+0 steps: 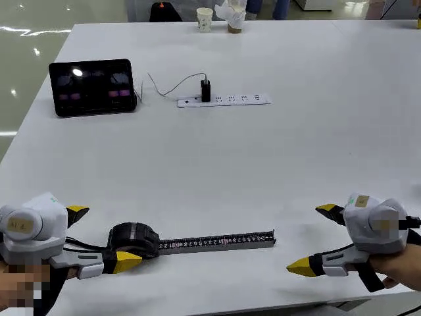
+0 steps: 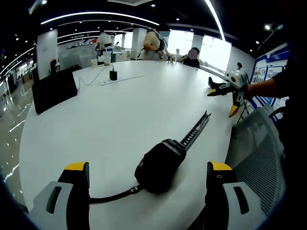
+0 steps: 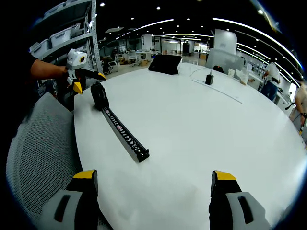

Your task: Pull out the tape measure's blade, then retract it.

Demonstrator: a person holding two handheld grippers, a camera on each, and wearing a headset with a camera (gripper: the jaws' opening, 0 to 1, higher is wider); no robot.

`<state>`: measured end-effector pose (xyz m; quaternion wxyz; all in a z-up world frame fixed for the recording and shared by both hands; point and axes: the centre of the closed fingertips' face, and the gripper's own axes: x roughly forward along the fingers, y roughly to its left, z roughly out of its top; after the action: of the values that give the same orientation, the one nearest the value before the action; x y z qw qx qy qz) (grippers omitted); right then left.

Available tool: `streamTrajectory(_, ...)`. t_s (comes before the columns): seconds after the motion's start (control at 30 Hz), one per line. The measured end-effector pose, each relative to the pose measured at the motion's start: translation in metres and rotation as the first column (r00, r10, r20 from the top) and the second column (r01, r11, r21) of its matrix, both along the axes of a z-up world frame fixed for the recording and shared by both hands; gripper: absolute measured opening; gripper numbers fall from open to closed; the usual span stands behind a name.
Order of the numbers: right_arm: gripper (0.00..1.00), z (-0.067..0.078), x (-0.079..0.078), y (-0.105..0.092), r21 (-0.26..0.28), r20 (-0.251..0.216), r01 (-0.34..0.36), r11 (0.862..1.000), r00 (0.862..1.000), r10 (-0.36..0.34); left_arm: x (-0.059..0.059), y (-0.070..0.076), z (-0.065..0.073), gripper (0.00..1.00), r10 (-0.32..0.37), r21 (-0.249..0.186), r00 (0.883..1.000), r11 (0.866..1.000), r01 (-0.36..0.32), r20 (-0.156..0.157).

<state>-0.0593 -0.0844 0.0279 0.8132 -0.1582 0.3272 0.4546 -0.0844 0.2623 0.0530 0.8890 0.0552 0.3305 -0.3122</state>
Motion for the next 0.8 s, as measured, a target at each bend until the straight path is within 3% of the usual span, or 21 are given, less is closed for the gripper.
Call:
streamTrajectory(0.2, 0.99, 0.013, 0.001, -0.016, 0.045, 0.017, 0.048, 0.998, 0.999, -0.049, -0.007, 0.008, 0.001, 0.99, 0.020, 0.003, 0.999, 1.000, -0.020, 0.034)
streamTrajectory(0.33, 0.99, 0.023, -0.005, -0.018, 0.049, 0.037, 0.066, 0.997, 0.997, -0.068, -0.010, 0.013, -0.001, 0.99, 0.034, 0.002, 0.999, 0.999, -0.034, 0.038)
streamTrajectory(0.4, 0.99, 0.023, -0.009, -0.021, 0.040, 0.040, 0.064, 0.997, 0.997, -0.065, -0.012, 0.015, -0.001, 0.99, 0.027, 0.012, 0.998, 1.000, -0.028, 0.052)
streamTrajectory(0.6, 0.99, 0.021, -0.023, -0.024, 0.030, 0.041, 0.056, 0.998, 0.998, -0.057, -0.019, 0.018, -0.002, 0.99, 0.019, 0.030, 0.998, 0.999, -0.021, 0.053)
streamTrajectory(0.7, 0.99, 0.020, -0.025, -0.029, 0.039, 0.049, 0.058, 0.998, 0.997, -0.060, -0.018, 0.019, 0.006, 0.99, 0.024, 0.019, 0.996, 0.999, -0.025, 0.089)
streamTrajectory(0.8, 0.99, 0.017, -0.026, -0.033, 0.041, 0.058, 0.060, 0.997, 0.996, -0.063, -0.017, 0.023, 0.006, 0.99, 0.039, 0.021, 0.995, 0.999, -0.041, 0.094)
